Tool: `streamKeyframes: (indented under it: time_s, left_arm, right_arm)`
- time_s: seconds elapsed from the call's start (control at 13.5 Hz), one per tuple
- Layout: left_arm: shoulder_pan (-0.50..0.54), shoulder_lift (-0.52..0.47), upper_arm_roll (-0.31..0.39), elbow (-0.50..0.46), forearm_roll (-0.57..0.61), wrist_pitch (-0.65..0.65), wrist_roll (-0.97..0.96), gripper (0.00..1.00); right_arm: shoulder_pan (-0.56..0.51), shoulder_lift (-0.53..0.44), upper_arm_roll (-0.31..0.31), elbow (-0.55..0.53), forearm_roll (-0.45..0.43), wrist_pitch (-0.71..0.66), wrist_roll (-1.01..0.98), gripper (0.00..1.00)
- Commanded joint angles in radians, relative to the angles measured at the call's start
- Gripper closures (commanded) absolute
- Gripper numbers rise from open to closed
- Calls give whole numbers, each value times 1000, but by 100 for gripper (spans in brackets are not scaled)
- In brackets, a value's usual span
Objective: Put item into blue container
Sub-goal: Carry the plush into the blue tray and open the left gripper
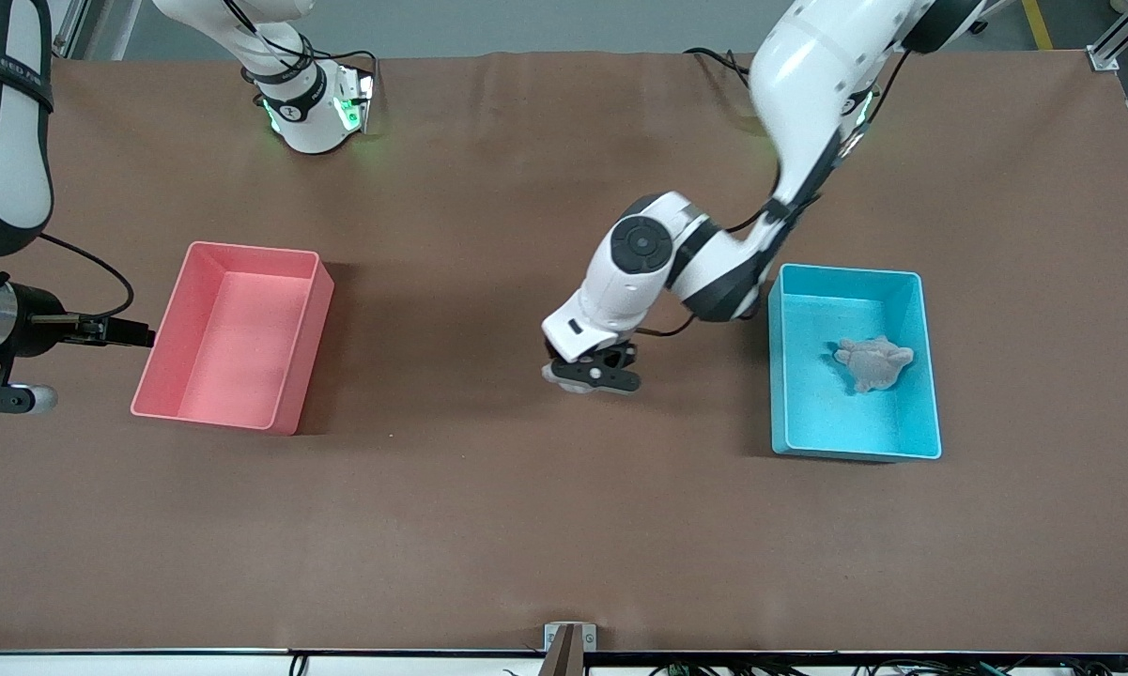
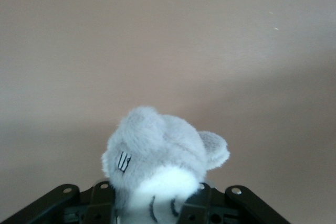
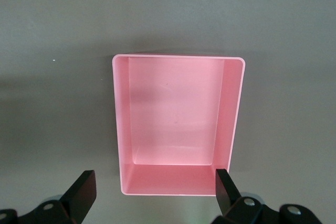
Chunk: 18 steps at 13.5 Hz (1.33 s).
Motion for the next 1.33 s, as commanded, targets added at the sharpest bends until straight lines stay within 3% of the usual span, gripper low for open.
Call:
streamKeyframes:
  time_s: [0.0,0.15,0.37,0.52,0.67,0.89,1.26]
  left_arm:
    - [45,-193,-7,-89,9,-216,76,65]
    - [111,-302,-7,-163,9,-322,205,65]
    - [271,-477,-7,-342,-34,-327,470,65]
    - [412,-522,-7,-410,-72,-327,685,65]
    - [531,-501,-7,-434,-74,-296,865,65]
    - [545,-452,-3,-480,-68,-201,881,66]
    - [576,-312,5,-481,-55,-108,874,66]
  right_arm:
    - [-3,-66,5,-25,-9,-9,1,0]
    - [-4,-130,2,-62,-10,-18,-4,0]
    - [-20,-233,1,-142,-12,-18,-10,0]
    - [-24,-261,1,-147,-13,-32,-40,0]
    - [-23,-286,1,-145,-19,-52,-48,0]
    - [-21,-330,2,-145,-21,-84,-48,0]
    - [-20,-356,4,-142,-21,-126,-47,0]
